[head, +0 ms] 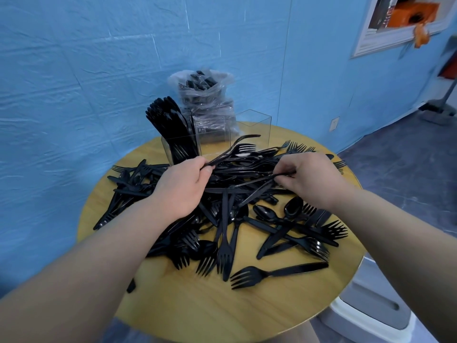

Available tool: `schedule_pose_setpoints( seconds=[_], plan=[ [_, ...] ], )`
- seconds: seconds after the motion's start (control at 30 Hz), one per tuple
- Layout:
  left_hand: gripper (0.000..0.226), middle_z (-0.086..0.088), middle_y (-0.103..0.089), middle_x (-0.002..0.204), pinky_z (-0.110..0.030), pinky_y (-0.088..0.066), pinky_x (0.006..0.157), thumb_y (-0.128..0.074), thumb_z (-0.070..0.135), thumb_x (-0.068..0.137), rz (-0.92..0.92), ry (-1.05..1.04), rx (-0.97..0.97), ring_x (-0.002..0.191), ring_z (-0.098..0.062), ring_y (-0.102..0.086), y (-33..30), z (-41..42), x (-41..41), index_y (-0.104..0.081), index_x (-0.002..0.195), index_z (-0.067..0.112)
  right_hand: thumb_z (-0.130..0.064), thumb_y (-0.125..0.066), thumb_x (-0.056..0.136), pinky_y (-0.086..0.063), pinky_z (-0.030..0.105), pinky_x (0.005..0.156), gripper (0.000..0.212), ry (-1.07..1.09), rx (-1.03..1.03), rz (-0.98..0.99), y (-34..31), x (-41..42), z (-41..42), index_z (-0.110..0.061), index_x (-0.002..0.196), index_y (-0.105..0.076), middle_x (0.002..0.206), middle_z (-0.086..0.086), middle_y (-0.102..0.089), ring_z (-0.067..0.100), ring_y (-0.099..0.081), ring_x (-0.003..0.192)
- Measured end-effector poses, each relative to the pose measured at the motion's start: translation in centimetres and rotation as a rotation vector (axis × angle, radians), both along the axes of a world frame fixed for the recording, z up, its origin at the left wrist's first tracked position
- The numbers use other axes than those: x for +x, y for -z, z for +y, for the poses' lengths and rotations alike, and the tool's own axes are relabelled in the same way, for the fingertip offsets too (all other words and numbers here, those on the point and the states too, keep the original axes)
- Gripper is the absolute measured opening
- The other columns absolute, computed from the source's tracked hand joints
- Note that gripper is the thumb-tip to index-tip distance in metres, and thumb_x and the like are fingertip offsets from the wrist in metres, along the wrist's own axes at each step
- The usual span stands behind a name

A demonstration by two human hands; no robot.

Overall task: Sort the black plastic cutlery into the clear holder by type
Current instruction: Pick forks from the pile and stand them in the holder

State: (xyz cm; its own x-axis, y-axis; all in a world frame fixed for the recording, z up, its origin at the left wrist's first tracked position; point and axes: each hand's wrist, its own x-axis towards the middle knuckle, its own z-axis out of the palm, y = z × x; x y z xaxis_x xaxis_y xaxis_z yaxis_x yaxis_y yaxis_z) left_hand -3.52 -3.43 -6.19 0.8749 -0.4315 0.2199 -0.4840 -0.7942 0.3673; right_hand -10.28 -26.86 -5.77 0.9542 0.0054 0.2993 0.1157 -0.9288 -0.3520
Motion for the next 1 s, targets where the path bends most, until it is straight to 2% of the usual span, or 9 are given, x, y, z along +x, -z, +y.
schedule_pose_setpoints(
  seconds=[0.13, 0.27, 0.4, 0.53, 0.67, 0.77, 0.83, 0.93, 1.0],
  plan=[
    [0.032, 0.006, -0.051, 0.069, -0.033, -0.036, 0.061, -0.030, 0.034, 0.103, -0.003, 0.004, -0.007, 0.069, -0.017, -0.052, -0.5, 0.1, -0.6, -0.056, 0.105, 0.016, -0.024, -0.065, 0.088, -0.050, 0.028, 0.079, 0.012, 0.015, 0.038, -0.058, -0.6, -0.5, -0.1, -0.020, 0.097, -0.072, 0.093, -0.005, -0.072, 0.013, -0.064, 0.088],
    [0.036, 0.002, -0.049, 0.065, -0.030, -0.036, 0.058, -0.028, 0.032, 0.103, 0.037, 0.003, -0.039, 0.062, -0.015, -0.049, -1.1, 0.1, -1.4, -0.058, 0.102, 0.014, -0.024, -0.063, 0.090, -0.048, 0.021, 0.081, 0.014, -0.061, 0.209, 0.031, -1.2, -1.0, 0.3, -0.020, 0.100, -0.071, 0.096, -0.008, -0.070, 0.006, -0.062, 0.089],
    [0.042, -0.006, -0.067, 0.096, -0.044, -0.048, 0.078, -0.023, 0.036, 0.100, 0.015, -0.023, -0.051, 0.084, -0.023, -0.059, -1.7, -0.1, -1.5, -0.058, 0.101, 0.013, -0.020, -0.060, 0.088, -0.045, 0.013, 0.067, 0.013, -0.117, 0.277, 0.167, -2.2, -1.1, 1.4, -0.025, 0.094, -0.071, 0.086, -0.013, -0.068, -0.001, -0.061, 0.077],
    [0.035, 0.002, -0.063, 0.096, -0.040, -0.048, 0.081, -0.025, 0.031, 0.103, 0.023, 0.003, -0.010, 0.086, -0.018, -0.059, -2.3, -0.3, -2.2, -0.057, 0.101, 0.016, -0.014, -0.061, 0.082, -0.038, 0.006, 0.058, 0.017, -0.161, 0.319, 0.202, -2.7, -1.0, 3.0, -0.027, 0.093, -0.063, 0.088, -0.016, -0.063, -0.011, -0.053, 0.063],
    [0.031, 0.000, -0.054, 0.079, -0.037, -0.044, 0.068, -0.028, 0.029, 0.102, 0.011, 0.029, 0.048, 0.075, -0.020, -0.054, -2.1, -0.1, -2.9, -0.052, 0.090, 0.014, -0.013, -0.063, 0.078, -0.036, 0.016, 0.067, 0.020, -0.135, 0.393, 0.090, -2.7, -0.8, 4.2, -0.027, 0.086, -0.050, 0.086, -0.016, -0.053, -0.008, -0.049, 0.074],
    [0.029, 0.005, -0.045, 0.080, -0.031, -0.034, 0.066, -0.029, 0.027, 0.102, -0.083, -0.020, 0.050, 0.078, -0.017, -0.047, -2.1, 0.4, -2.8, -0.049, 0.085, 0.015, -0.014, -0.064, 0.077, -0.045, 0.025, 0.067, 0.017, -0.123, 0.409, 0.080, -2.8, -1.1, 4.7, -0.027, 0.079, -0.054, 0.081, -0.009, -0.059, 0.013, -0.057, 0.072],
    [0.028, 0.005, -0.048, 0.083, -0.031, -0.038, 0.068, -0.031, 0.027, 0.102, -0.074, -0.031, 0.012, 0.080, -0.017, -0.050, -2.2, 0.7, -2.8, -0.052, 0.089, 0.014, -0.013, -0.064, 0.078, -0.049, 0.029, 0.068, 0.012, -0.127, 0.413, 0.103, -2.9, -1.2, 4.8, -0.024, 0.078, -0.059, 0.080, -0.004, -0.063, 0.020, -0.060, 0.071],
    [0.025, 0.003, -0.060, 0.080, -0.037, -0.049, 0.070, -0.033, 0.025, 0.102, 0.082, 0.018, -0.077, 0.073, -0.015, -0.059, -2.3, 1.1, -3.3, -0.054, 0.094, 0.016, -0.014, -0.065, 0.079, -0.051, 0.031, 0.084, 0.010, -0.140, 0.462, 0.106, -2.6, -1.1, 4.8, -0.023, 0.081, -0.060, 0.087, -0.006, -0.066, 0.016, -0.064, 0.088],
    [0.024, 0.000, -0.059, 0.072, -0.035, -0.045, 0.064, -0.033, 0.025, 0.102, 0.091, 0.022, -0.096, 0.063, -0.018, -0.055, -2.3, 1.2, -3.8, -0.053, 0.090, 0.020, -0.021, -0.069, 0.078, -0.051, 0.032, 0.084, 0.013, -0.123, 0.476, 0.047, -2.4, -0.9, 4.7, -0.026, 0.081, -0.057, 0.086, -0.008, -0.065, 0.012, -0.062, 0.085]
  ],
)
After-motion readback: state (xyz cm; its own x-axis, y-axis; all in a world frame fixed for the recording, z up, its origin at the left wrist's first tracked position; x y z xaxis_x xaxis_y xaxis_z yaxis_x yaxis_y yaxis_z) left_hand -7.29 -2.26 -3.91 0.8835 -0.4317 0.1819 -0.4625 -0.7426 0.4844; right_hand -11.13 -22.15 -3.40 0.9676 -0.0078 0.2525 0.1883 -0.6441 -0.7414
